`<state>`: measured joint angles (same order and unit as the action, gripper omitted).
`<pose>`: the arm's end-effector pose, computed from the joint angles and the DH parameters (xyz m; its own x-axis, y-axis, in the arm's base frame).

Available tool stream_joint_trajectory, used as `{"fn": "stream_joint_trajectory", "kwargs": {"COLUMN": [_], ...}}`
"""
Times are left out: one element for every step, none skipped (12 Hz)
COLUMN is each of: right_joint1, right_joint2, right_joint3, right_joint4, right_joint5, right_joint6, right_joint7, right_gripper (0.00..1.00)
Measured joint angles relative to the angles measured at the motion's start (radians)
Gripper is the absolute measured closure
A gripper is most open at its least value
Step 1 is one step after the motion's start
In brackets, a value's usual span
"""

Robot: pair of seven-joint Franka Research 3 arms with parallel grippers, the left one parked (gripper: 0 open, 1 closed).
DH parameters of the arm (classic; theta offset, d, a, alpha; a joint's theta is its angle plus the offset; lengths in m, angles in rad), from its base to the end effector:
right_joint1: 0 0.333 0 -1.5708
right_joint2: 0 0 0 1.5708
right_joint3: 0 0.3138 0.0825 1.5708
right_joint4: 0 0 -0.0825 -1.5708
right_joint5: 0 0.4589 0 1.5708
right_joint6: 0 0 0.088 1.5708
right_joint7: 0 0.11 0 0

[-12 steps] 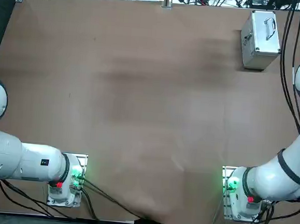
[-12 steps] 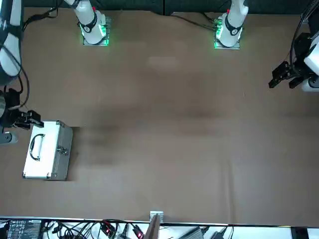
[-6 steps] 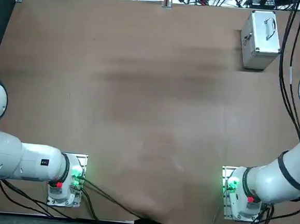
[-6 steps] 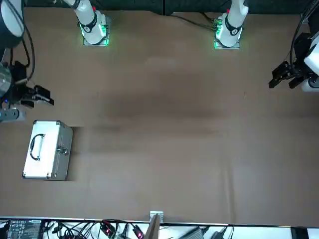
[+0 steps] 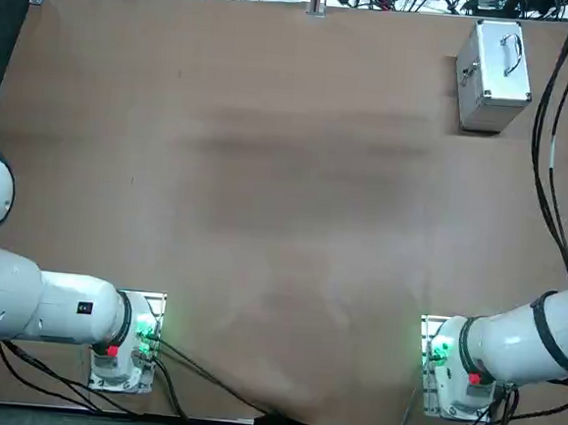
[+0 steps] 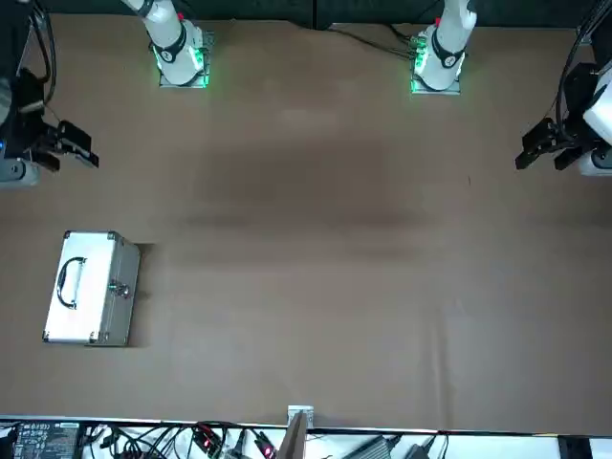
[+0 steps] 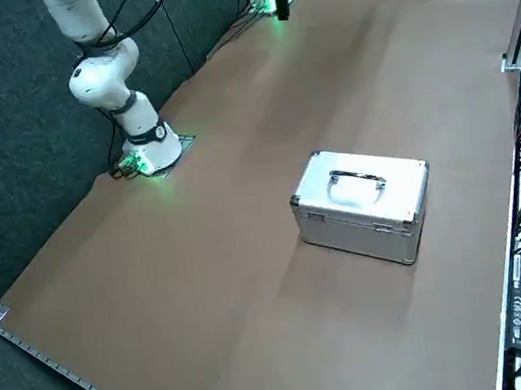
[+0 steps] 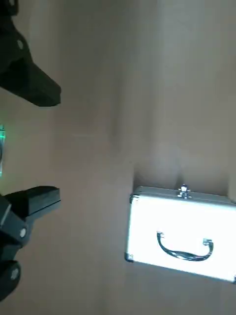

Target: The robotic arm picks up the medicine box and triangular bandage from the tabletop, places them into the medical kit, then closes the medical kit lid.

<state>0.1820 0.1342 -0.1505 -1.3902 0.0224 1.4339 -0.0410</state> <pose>0.6550 0.0300 0.6200 0.9932 0.0749 -0.0887 0.0747 -0.9972 -0.0060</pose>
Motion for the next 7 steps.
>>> {"fn": "stream_joint_trajectory", "kwargs": {"right_joint1": [-0.050,-0.091,-0.116,-0.131,-0.140,-0.146,-0.149], "right_joint2": [-0.029,-0.057,-0.085,-0.112,-0.139,-0.164,-0.185], "right_joint3": [0.056,0.097,0.118,0.128,0.132,0.134,0.134], "right_joint4": [-0.029,-0.059,-0.090,-0.122,-0.155,-0.186,-0.213], "right_joint5": [-0.009,-0.015,-0.021,-0.029,-0.036,-0.040,-0.042], "right_joint6": [0.000,0.000,0.001,0.005,0.017,0.029,0.035], "right_joint7": [0.004,0.005,0.005,0.005,0.005,0.005,0.005], "right_gripper": [0.00,0.00,0.00,0.00,0.00,0.00,0.00]}}
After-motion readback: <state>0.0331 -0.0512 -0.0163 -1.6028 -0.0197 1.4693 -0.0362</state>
